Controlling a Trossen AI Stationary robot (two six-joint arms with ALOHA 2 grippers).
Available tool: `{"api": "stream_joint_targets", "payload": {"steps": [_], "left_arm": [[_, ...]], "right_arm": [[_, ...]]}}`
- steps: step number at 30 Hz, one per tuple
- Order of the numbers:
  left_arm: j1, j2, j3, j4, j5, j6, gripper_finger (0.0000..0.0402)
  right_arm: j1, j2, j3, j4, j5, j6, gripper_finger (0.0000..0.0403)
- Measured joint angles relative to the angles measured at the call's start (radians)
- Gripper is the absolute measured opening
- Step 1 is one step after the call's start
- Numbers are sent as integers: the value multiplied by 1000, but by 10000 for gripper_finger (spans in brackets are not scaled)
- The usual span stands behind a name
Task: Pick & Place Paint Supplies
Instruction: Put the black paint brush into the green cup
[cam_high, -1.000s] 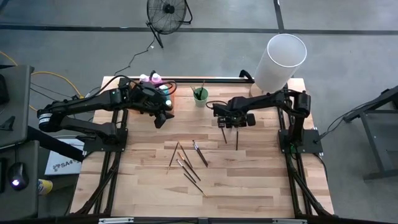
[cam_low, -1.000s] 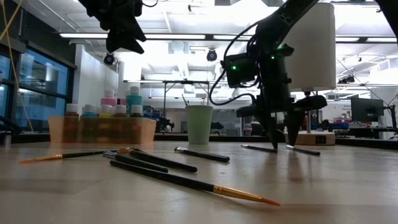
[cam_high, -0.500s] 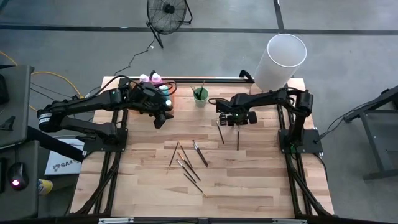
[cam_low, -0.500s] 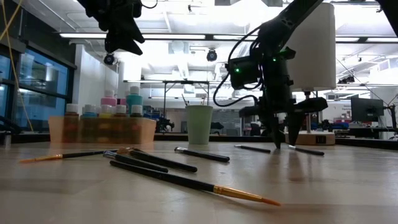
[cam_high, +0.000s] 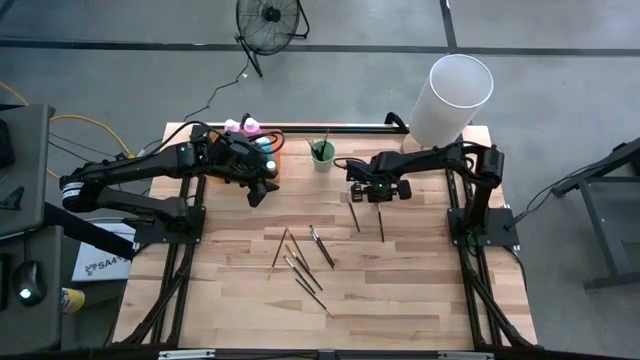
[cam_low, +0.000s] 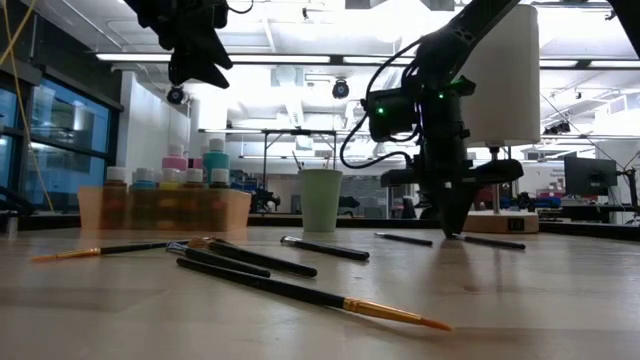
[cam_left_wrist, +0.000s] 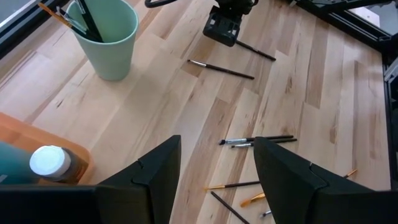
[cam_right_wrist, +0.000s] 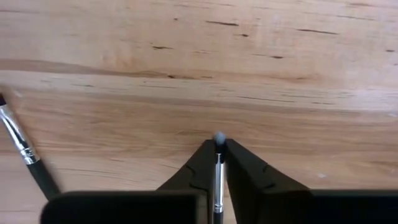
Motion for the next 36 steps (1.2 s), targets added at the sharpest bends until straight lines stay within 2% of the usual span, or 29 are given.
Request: {"api": "stream_joint_targets", "payload": {"steps": [5, 15, 28, 36], "left_arm": [[0, 0, 0, 0, 9, 0, 200], [0, 0, 0, 0, 12, 0, 200], [0, 0, 0, 1, 12, 0, 200], [0, 0, 0, 1, 13, 0, 200]], "right_arm": [[0, 0, 0, 11, -9, -26, 9], [5, -13, -7, 48, -36, -45, 5], [48, -135, -12, 103, 23, -16, 0], [95, -209, -10, 154, 108, 19, 1]]}}
